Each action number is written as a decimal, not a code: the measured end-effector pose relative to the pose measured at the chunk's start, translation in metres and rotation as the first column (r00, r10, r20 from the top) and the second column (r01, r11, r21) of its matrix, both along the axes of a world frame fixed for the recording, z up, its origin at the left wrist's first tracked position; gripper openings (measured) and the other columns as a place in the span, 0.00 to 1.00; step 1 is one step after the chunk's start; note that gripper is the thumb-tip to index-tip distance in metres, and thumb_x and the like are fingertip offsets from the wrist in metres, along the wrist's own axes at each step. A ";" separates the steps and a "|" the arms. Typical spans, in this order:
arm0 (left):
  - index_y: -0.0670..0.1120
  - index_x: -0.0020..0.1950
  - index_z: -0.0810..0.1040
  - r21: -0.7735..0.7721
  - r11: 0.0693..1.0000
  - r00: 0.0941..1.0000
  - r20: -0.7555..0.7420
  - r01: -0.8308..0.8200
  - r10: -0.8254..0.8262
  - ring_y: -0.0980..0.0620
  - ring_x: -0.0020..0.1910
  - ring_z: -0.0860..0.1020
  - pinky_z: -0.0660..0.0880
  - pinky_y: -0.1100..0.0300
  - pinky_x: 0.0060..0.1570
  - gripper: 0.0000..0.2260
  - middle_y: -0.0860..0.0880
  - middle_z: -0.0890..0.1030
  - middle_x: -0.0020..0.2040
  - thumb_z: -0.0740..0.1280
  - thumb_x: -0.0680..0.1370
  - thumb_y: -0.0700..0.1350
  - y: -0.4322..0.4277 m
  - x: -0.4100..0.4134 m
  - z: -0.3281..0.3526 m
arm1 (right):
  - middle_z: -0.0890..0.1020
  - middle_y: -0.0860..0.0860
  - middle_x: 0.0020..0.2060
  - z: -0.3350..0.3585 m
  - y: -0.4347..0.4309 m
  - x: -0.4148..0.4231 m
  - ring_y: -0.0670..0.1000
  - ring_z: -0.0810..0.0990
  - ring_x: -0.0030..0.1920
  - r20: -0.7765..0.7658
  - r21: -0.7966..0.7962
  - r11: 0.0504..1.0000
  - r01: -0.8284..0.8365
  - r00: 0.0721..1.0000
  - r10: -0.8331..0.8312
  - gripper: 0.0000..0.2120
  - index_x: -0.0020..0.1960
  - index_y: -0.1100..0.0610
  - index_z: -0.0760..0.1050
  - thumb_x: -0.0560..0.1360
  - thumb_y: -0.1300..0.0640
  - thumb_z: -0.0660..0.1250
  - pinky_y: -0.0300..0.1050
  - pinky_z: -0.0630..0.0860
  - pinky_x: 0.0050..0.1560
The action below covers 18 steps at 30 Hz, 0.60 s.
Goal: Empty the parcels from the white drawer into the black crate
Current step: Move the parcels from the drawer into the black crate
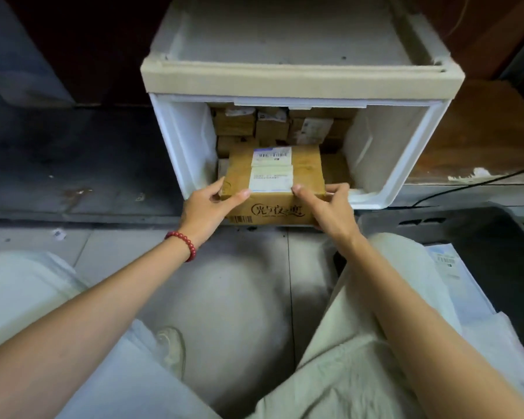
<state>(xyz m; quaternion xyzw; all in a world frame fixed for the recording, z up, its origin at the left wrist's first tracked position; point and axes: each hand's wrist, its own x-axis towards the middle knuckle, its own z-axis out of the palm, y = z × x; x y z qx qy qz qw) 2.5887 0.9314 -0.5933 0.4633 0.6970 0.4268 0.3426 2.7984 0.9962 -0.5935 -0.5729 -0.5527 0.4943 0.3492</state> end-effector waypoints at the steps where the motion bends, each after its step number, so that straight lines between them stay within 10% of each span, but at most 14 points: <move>1: 0.58 0.67 0.74 0.004 1.000 1.000 0.027 -0.004 0.004 0.64 0.51 0.79 0.78 0.59 0.56 0.22 0.59 0.81 0.54 0.71 0.73 0.55 -0.012 -0.004 0.000 | 0.76 0.49 0.53 -0.003 -0.008 -0.002 0.41 0.75 0.48 -0.017 -0.014 1.000 -0.015 1.000 0.015 0.28 0.59 0.56 0.62 0.71 0.44 0.73 0.35 0.72 0.41; 11: 0.54 0.70 0.71 0.039 0.998 0.997 -0.053 -0.054 0.056 0.76 0.46 0.76 0.70 0.81 0.43 0.25 0.62 0.80 0.54 0.72 0.73 0.52 -0.076 -0.025 0.010 | 0.74 0.51 0.61 -0.006 -0.024 -0.012 0.54 0.74 0.62 -0.218 -0.291 0.916 -0.276 0.951 0.218 0.40 0.71 0.50 0.65 0.63 0.38 0.73 0.49 0.79 0.51; 15: 0.57 0.74 0.65 0.021 1.000 0.993 -0.117 -0.009 0.012 0.64 0.53 0.75 0.70 0.77 0.41 0.28 0.55 0.73 0.61 0.68 0.75 0.56 -0.079 -0.023 0.017 | 0.74 0.49 0.57 -0.008 -0.024 -0.011 0.56 0.72 0.63 -0.234 -0.341 0.878 -0.336 0.935 0.267 0.22 0.67 0.47 0.65 0.75 0.45 0.65 0.56 0.74 0.60; 18: 0.59 0.75 0.61 0.019 0.999 0.985 -0.171 0.034 -0.030 0.60 0.61 0.69 0.66 0.74 0.50 0.30 0.56 0.67 0.63 0.67 0.75 0.57 -0.077 -0.023 0.020 | 0.74 0.49 0.60 -0.009 -0.023 -0.008 0.54 0.73 0.60 -0.183 -0.391 0.838 -0.380 0.925 0.334 0.31 0.69 0.48 0.65 0.68 0.43 0.68 0.58 0.69 0.63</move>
